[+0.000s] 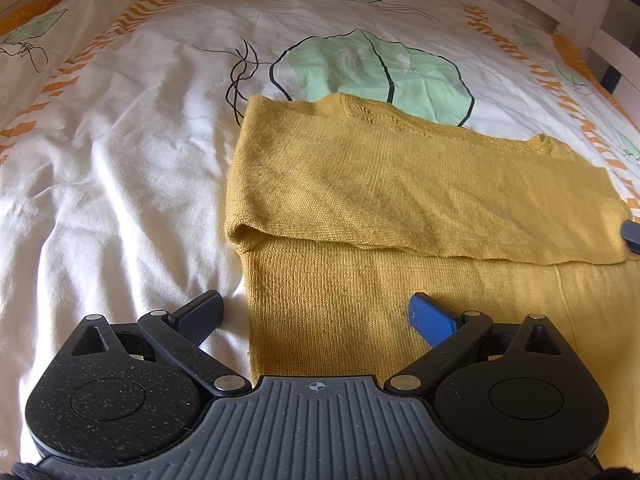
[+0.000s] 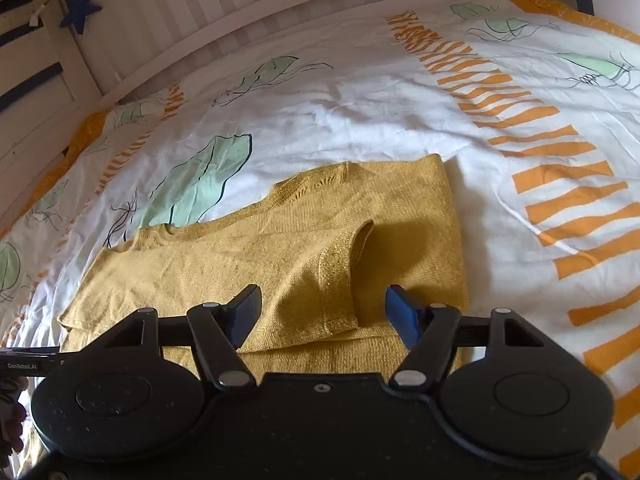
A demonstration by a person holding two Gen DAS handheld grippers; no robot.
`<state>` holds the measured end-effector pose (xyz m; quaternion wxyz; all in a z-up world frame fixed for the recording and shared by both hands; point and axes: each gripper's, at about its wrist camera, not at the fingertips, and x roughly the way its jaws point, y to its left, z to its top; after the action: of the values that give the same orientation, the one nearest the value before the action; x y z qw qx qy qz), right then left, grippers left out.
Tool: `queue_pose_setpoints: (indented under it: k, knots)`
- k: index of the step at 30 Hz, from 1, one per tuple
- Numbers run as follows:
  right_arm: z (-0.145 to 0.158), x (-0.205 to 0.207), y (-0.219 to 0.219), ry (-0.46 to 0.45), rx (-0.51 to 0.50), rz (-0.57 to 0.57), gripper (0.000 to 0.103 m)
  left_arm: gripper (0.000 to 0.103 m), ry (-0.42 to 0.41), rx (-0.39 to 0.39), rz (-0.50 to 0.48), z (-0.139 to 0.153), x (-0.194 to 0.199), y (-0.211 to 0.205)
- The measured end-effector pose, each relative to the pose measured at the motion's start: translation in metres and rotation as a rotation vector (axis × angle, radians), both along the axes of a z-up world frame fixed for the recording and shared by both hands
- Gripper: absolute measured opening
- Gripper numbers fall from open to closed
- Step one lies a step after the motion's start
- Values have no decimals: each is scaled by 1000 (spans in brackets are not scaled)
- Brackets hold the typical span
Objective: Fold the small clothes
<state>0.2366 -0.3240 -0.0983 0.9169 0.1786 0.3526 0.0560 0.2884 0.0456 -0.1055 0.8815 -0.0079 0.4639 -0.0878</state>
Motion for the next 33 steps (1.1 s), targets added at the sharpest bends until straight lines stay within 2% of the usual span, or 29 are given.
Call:
queue_pose_setpoints:
  k: [3,4,6,7,9,12,14,17,18,19,21,22,25,27,28,33]
  knots:
    - [-3,9,2,-6,23,17,72,101,1,-2,1,0,0,0]
    - [-4,13,3,0,29,21,67,101,1,-3,2,0,0,0]
    - [-7,19,5,13,39,28,45,101,-1,-6,5,1,-1,1]
    - [-8,21,6,21,40,28,20,101,-2,-8,4,2,-1,1]
    - [-4,22,11,32,23,30,17,101,-8,-12,3,4,-3,1]
    - [21,14,21,-32,-61,62,15,101,-13,-33,13,8,-7,4]
    - [33,11,22,-53,-122,45,15,101,-14,-44,16,11,-9,6]
    - [26,18,12,-12,-167,-9,17,101,-29,-38,23,14,-10,8]
    - [19,22,8,12,-150,-8,19,101,-34,-30,22,15,-10,8]
    - [12,25,5,30,-127,-6,27,101,-37,-21,21,16,-9,8]
    - [1,26,4,59,-122,-14,28,101,-50,-7,23,17,-9,7]
    - [-2,24,4,60,-124,-17,33,101,-57,1,20,17,-9,6]
    - [-5,18,2,51,-112,-20,34,101,-81,40,-3,18,-8,1]
    - [-2,17,-1,45,-84,-19,27,100,-72,50,-11,15,-7,-1]
    - [1,17,-3,35,-48,-14,17,100,-64,43,-11,13,-7,-1]
    - [46,27,-1,-62,123,29,16,100,-58,20,-11,12,-9,1]
